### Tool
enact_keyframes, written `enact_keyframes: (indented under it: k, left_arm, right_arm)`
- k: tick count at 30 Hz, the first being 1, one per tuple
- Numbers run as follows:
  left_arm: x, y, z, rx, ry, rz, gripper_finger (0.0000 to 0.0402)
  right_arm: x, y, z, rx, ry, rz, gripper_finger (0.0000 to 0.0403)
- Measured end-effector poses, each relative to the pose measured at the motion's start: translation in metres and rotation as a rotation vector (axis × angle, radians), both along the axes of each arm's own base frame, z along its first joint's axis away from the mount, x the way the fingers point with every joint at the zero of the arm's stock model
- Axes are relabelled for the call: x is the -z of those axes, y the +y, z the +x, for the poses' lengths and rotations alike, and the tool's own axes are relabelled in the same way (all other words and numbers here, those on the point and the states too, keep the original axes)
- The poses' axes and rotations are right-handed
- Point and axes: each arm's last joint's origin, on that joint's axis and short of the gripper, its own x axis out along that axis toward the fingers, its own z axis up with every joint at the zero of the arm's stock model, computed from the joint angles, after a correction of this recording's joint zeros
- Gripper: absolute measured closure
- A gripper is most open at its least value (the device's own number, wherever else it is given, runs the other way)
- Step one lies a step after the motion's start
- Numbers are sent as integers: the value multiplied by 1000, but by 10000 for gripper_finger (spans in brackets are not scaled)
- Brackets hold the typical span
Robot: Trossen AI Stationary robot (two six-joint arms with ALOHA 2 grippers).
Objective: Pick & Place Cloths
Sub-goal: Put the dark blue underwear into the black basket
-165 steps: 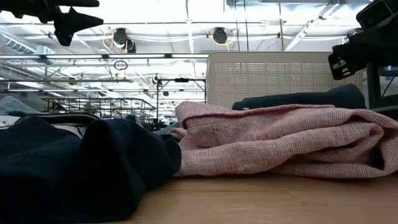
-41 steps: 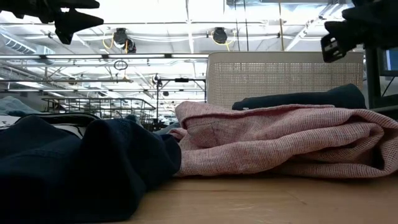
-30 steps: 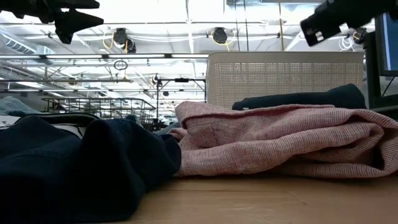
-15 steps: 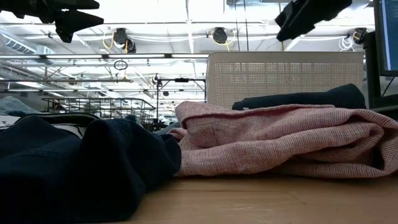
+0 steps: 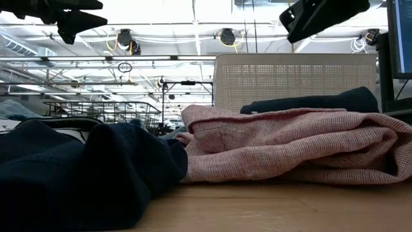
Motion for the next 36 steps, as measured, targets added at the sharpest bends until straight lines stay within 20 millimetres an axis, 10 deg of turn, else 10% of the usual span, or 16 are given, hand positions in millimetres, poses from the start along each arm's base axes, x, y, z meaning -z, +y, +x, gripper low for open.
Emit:
enact_keyframes:
  k: [36]
  left_arm:
    - [0, 0, 0, 0, 0, -1, 192]
  right_arm:
    - [0, 0, 0, 69, 16, 79, 282]
